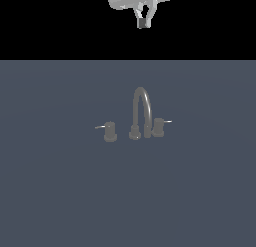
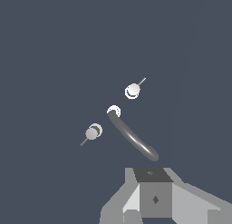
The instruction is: Turn on the faucet by rotating a designated handle.
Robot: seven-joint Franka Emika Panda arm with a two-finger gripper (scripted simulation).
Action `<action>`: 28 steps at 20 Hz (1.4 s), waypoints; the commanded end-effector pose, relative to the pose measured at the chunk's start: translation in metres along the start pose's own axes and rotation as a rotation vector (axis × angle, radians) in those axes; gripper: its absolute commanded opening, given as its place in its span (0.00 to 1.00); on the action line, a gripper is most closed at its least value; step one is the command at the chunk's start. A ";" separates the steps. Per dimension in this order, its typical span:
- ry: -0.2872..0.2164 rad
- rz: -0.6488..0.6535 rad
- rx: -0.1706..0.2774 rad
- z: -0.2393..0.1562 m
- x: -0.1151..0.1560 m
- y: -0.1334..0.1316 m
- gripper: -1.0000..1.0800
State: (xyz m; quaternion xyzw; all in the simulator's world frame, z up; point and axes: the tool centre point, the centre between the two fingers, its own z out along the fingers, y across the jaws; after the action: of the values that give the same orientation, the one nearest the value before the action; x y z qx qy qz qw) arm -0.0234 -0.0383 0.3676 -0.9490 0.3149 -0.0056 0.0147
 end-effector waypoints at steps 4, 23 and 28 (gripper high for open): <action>-0.005 0.139 0.002 0.045 0.038 -0.006 0.00; 0.000 0.605 -0.017 0.231 0.134 0.011 0.00; 0.005 0.690 -0.024 0.269 0.145 0.020 0.00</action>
State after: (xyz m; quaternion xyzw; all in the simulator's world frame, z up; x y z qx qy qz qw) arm 0.0847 -0.1305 0.1091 -0.7944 0.6073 0.0021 0.0048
